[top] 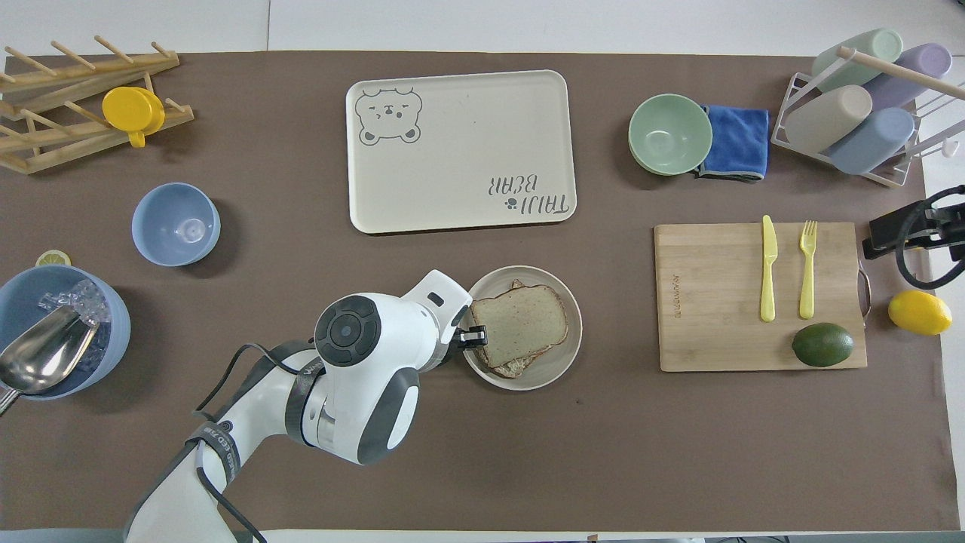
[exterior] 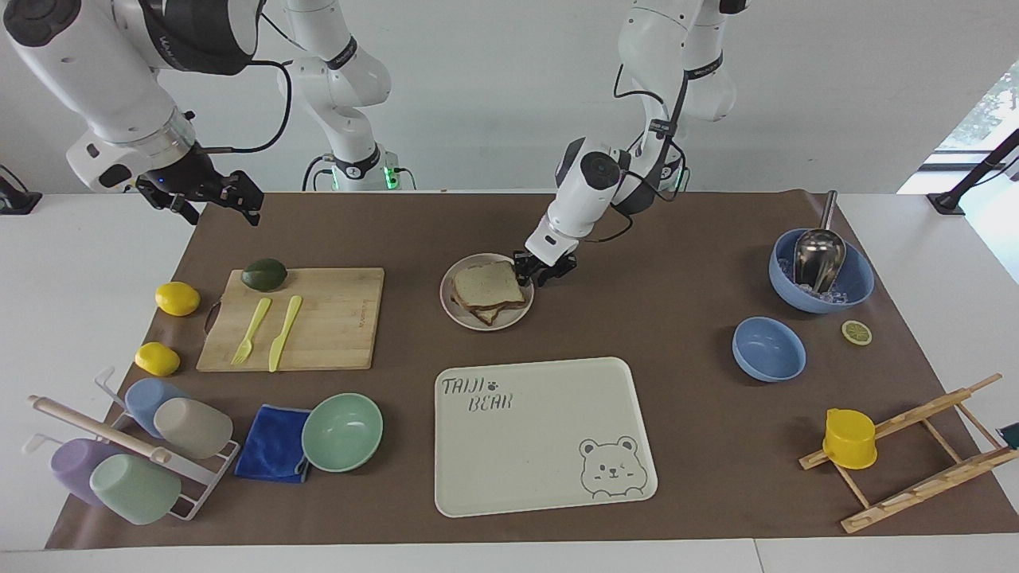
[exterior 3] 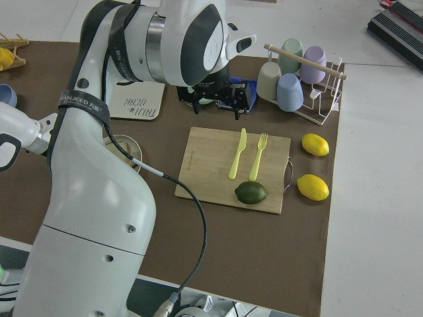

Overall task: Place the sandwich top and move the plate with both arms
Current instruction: 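Grasp the plate rim with the left gripper while the right gripper retracts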

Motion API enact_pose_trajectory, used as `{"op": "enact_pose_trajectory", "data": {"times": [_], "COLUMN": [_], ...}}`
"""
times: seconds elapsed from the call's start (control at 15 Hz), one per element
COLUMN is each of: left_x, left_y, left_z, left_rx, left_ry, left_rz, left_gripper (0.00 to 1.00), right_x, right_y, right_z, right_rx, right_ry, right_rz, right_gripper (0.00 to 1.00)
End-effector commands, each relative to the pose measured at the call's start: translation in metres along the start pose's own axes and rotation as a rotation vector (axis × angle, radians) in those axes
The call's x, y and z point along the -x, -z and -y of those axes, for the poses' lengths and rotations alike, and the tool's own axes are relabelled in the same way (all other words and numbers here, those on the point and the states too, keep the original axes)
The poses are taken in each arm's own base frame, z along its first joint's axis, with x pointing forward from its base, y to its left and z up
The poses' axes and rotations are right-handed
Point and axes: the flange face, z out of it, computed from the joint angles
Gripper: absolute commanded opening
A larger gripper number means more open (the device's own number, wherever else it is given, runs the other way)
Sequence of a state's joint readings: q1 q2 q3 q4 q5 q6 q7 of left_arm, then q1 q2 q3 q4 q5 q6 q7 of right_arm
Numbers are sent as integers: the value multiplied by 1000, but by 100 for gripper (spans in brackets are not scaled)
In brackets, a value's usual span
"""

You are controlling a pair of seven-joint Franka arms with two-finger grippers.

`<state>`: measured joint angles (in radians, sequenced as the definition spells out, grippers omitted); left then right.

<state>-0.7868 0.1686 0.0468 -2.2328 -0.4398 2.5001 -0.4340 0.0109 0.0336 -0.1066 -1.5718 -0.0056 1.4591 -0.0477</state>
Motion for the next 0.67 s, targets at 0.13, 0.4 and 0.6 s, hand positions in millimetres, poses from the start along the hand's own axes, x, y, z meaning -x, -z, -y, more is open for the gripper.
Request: {"op": "enact_pose_trajectory", "data": {"times": [0.13,0.4,0.6], "left_x": [1,-4,-8], "left_y": [1,2,10], "left_z": [-2,1,0], "left_rx": [24,33,54], "left_ry": [32,57,82], "left_rz": [-8,-2,7], "left_gripper": [0,0,0], "right_x": [4,9,10], "right_y": [-3,3,5], "right_z": [4,4,3], "right_rx": [-3,-4,-4], "right_ry": [10,13,13], "right_rz": [9,-2,-4], "right_gripper": [100,100,100]}}
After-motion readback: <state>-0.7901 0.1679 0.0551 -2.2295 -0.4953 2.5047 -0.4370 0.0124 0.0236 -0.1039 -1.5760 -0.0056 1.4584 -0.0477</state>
